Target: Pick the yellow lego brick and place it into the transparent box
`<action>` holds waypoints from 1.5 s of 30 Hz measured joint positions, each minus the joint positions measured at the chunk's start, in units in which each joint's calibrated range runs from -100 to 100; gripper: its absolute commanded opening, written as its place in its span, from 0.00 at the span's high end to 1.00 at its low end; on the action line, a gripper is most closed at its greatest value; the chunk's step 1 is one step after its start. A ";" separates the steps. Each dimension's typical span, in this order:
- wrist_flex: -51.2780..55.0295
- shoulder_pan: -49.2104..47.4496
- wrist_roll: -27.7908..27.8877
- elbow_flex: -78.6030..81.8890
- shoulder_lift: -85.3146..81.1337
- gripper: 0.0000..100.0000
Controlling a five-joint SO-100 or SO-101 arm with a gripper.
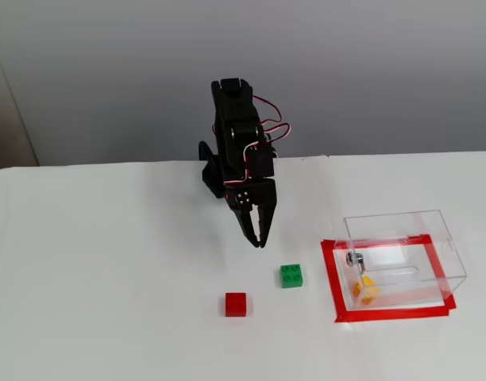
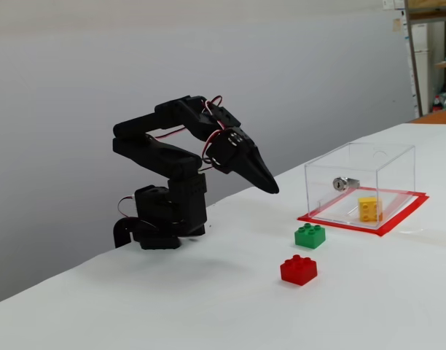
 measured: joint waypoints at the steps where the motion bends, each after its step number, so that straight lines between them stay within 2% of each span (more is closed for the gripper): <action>1: 0.00 0.53 0.00 1.06 -0.68 0.98; 16: -0.09 5.34 -0.20 10.77 -7.61 0.98; 32: 0.17 7.69 -3.18 26.04 -26.55 0.98; 45: 0.09 7.91 -4.05 31.51 -27.32 0.98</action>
